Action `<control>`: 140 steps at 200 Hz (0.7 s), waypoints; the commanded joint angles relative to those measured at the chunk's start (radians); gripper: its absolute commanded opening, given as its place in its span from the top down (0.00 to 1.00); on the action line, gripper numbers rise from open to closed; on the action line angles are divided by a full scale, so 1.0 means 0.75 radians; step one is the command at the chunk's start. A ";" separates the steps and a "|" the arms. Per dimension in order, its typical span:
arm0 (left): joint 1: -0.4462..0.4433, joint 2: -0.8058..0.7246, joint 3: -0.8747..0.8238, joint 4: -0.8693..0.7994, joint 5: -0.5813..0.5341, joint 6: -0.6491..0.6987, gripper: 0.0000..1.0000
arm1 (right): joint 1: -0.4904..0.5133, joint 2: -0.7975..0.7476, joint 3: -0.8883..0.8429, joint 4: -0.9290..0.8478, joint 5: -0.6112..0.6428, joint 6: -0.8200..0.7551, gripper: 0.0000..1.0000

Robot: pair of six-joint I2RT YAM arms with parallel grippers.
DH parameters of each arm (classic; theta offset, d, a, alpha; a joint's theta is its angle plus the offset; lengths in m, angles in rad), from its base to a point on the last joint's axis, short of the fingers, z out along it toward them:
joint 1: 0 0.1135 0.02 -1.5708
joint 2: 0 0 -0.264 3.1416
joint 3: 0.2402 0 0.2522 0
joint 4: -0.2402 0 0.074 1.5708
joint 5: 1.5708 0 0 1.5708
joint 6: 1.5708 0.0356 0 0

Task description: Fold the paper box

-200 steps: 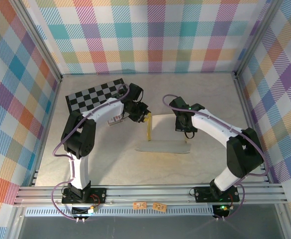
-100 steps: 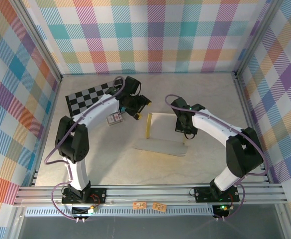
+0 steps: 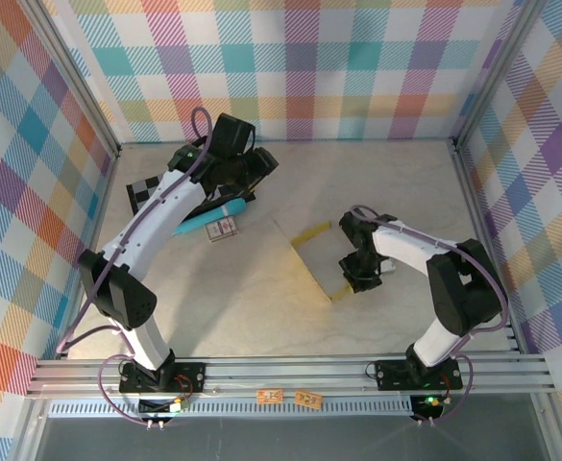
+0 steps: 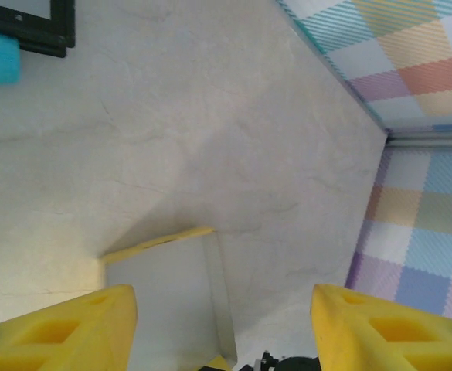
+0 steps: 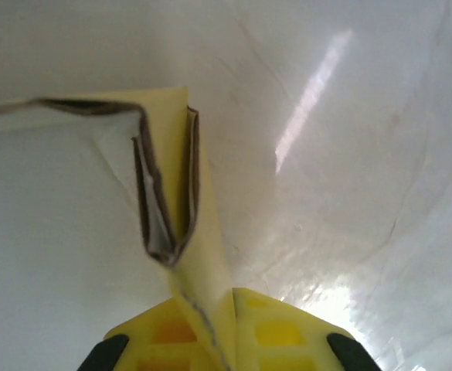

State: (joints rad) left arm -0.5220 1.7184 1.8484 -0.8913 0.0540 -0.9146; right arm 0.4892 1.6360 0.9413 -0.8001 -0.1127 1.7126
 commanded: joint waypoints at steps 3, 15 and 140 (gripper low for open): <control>-0.009 -0.042 -0.018 -0.123 -0.005 0.186 0.41 | 0.019 0.015 0.046 0.112 -0.133 0.367 0.71; -0.010 -0.054 -0.049 -0.138 0.012 0.223 0.42 | 0.019 0.039 0.097 0.103 -0.147 0.350 0.55; -0.183 -0.048 0.005 -0.529 0.064 0.406 0.40 | -0.260 -0.055 0.430 -0.143 0.243 -1.458 0.41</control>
State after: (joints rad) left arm -0.6098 1.7061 1.8458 -1.1919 0.1131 -0.6312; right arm 0.3050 1.5177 1.2266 -0.8646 -0.0101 1.1305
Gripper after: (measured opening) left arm 0.600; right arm 0.606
